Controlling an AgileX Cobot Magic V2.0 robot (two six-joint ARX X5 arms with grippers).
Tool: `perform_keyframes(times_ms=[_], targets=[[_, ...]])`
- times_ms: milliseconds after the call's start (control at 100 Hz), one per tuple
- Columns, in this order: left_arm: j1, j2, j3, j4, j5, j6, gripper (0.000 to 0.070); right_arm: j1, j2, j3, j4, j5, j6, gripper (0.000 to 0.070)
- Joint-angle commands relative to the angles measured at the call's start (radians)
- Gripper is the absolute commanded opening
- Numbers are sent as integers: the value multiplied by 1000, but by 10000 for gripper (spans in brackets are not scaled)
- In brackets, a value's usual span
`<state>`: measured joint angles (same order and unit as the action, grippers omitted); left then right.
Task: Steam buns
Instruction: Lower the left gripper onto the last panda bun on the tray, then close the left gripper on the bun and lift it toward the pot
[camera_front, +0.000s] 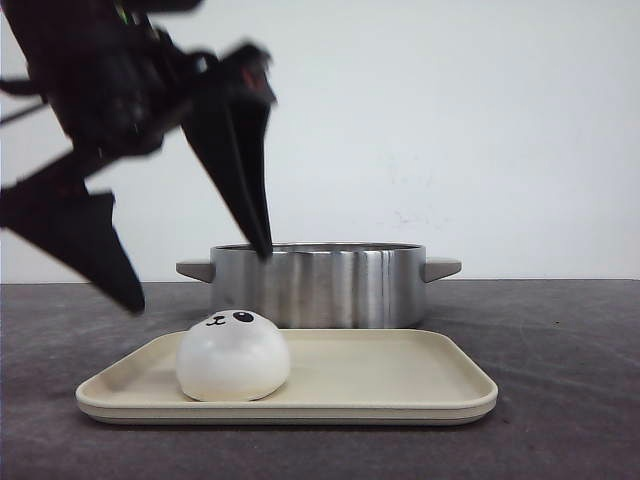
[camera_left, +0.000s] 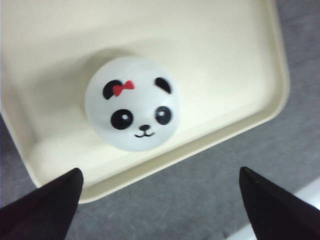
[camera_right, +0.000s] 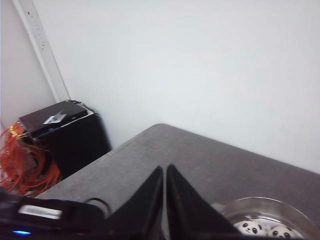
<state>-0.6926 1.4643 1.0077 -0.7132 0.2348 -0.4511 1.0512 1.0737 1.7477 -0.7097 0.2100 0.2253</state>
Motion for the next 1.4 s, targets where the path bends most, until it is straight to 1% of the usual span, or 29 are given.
perform_keyframes(times_ms=[0,200,280,360,550,670,970,1150,1250,1360,1390], targets=[[-10,40,16,19,2,-11,598,21,8,21,6,-2,13,3],[-10,100,16,110,1,-11,597,40,9,21,5,-11,9,3],[-10,117,16,137,-3,-14,598,42,8,21,6,-40,10,3],[-10,126,16,154,-23,-14,598,43,2,21,6,-64,10,3],[-10,126,16,173,-84,-14,597,48,-12,21,6,-64,10,3],[-10,127,16,191,-89,-14,597,48,-24,21,6,-63,10,3],[-16,159,16,176,-96,19,596,48,-31,21,10,-63,11,3],[-21,196,16,150,-96,22,595,48,-31,21,10,-64,17,3],[-21,199,16,155,-96,20,567,48,-31,21,8,-63,22,3],[-21,199,16,159,-96,20,422,48,-31,21,7,-63,23,3],[-21,199,16,159,-97,20,415,48,-31,21,6,-63,23,3]])
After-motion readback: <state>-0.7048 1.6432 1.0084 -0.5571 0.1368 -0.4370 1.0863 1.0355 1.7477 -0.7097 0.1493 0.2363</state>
